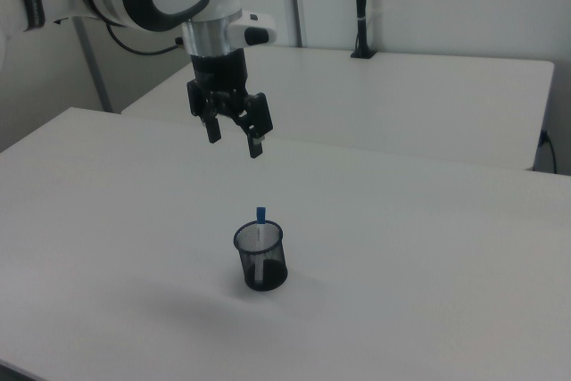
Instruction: Remove the marker
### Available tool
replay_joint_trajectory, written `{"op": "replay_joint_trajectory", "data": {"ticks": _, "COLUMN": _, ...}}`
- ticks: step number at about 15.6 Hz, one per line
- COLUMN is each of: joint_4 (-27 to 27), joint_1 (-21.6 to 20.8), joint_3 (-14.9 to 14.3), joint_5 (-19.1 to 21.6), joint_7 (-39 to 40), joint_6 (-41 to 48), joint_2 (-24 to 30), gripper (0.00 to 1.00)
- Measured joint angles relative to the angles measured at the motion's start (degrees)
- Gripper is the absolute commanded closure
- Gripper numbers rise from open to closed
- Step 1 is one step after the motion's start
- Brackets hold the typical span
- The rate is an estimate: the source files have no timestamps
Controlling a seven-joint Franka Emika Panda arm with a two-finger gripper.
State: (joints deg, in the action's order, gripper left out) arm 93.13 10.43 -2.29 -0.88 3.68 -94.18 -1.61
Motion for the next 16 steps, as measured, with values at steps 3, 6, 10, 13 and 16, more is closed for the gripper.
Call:
{"op": "replay_joint_trajectory", "data": {"ticks": 3, "joint_4": 0.04, "joint_1": 0.00, "joint_3": 0.00, "joint_5": 0.00, "joint_7": 0.12, "joint_6": 0.00, "joint_2": -0.02, "gripper": 0.00}}
{"op": "replay_joint_trajectory", "data": {"ticks": 6, "joint_4": 0.10, "joint_1": -0.03, "joint_3": 0.01, "joint_5": 0.02, "joint_7": 0.22, "joint_6": 0.00, "joint_2": -0.32, "gripper": 0.00}}
{"op": "replay_joint_trajectory", "data": {"ticks": 10, "joint_4": 0.20, "joint_1": -0.35, "joint_3": 0.46, "joint_5": 0.14, "joint_7": 0.90, "joint_6": 0.00, "joint_2": -2.28, "gripper": 0.00}}
{"op": "replay_joint_trajectory", "data": {"ticks": 13, "joint_4": 0.19, "joint_1": -0.76, "joint_3": 0.92, "joint_5": 0.19, "joint_7": 0.94, "joint_6": 0.00, "joint_2": -4.43, "gripper": 0.00}}
{"op": "replay_joint_trajectory", "data": {"ticks": 16, "joint_4": 0.17, "joint_1": -0.94, "joint_3": 0.93, "joint_5": 0.26, "joint_7": 0.94, "joint_6": -0.11, "joint_2": -6.43, "gripper": 0.00}}
